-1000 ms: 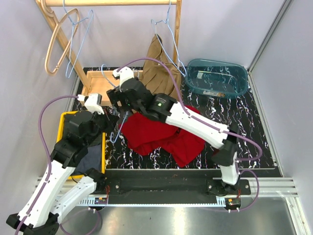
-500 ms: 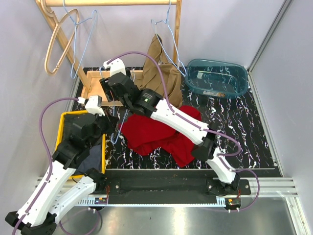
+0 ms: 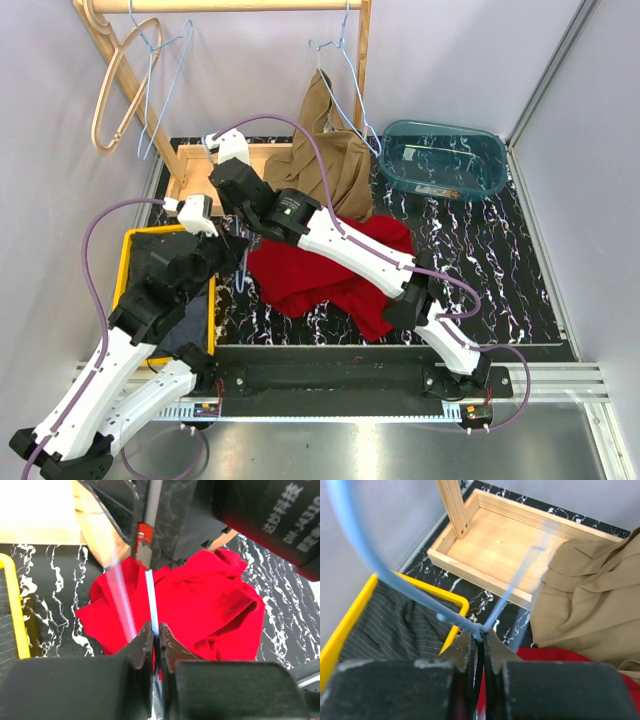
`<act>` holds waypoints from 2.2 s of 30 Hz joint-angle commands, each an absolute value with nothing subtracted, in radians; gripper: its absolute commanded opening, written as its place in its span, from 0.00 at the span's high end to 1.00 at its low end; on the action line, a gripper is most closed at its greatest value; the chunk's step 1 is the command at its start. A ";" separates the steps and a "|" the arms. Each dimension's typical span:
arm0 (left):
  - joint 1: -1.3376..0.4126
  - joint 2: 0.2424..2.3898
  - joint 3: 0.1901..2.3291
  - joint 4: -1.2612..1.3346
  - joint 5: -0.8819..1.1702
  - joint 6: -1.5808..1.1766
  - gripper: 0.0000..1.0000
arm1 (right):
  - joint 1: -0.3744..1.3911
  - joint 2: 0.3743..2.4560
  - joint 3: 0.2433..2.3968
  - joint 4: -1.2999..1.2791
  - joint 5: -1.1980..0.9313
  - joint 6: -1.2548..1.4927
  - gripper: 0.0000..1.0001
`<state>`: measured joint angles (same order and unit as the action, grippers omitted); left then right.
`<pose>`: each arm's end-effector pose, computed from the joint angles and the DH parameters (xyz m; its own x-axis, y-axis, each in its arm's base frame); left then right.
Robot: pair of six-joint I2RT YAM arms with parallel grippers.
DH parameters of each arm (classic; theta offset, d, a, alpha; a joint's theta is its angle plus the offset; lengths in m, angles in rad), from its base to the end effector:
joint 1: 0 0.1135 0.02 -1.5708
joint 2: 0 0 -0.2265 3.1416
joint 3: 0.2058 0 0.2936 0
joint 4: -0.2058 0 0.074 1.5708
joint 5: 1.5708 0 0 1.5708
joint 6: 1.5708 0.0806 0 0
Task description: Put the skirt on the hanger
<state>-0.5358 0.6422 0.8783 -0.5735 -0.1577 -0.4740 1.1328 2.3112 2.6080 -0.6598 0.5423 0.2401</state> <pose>0.2205 -0.1162 0.3239 -0.4252 -0.2718 -0.8633 0.2053 0.9000 -0.3845 0.2768 0.4929 0.3713 -0.2821 -0.1220 -0.9516 -0.5188 0.8537 0.0443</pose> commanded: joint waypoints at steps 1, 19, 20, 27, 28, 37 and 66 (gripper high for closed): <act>-0.529 0.615 0.897 -0.523 -0.176 -0.437 0.67 | 1.111 2.312 2.668 -0.693 0.612 0.184 1.00; -0.529 0.529 0.947 -0.558 0.065 -0.265 0.01 | 1.077 1.812 2.085 -0.661 0.456 0.057 1.00; -0.529 0.549 0.921 -0.567 0.057 -0.282 0.01 | 1.077 1.755 1.946 -0.632 0.434 0.032 1.00; -0.529 0.664 0.807 -0.607 0.156 -0.465 0.03 | 1.078 1.216 1.471 -0.679 0.267 -0.014 1.00; -0.529 0.689 0.778 -0.607 0.175 -0.521 0.05 | 1.077 1.182 1.442 -0.702 0.255 -0.006 1.00; -0.566 0.736 0.597 -0.610 0.141 -0.658 0.13 | 1.077 1.031 1.259 -0.819 0.258 0.117 1.00; -0.821 0.772 0.267 -0.107 -0.376 -0.746 0.50 | 1.077 0.971 1.229 -0.776 0.193 0.143 1.00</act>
<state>-0.7979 0.7506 0.2722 -0.2008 -0.3519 -0.7925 1.0790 0.9867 1.2224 -0.8246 0.1909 0.1360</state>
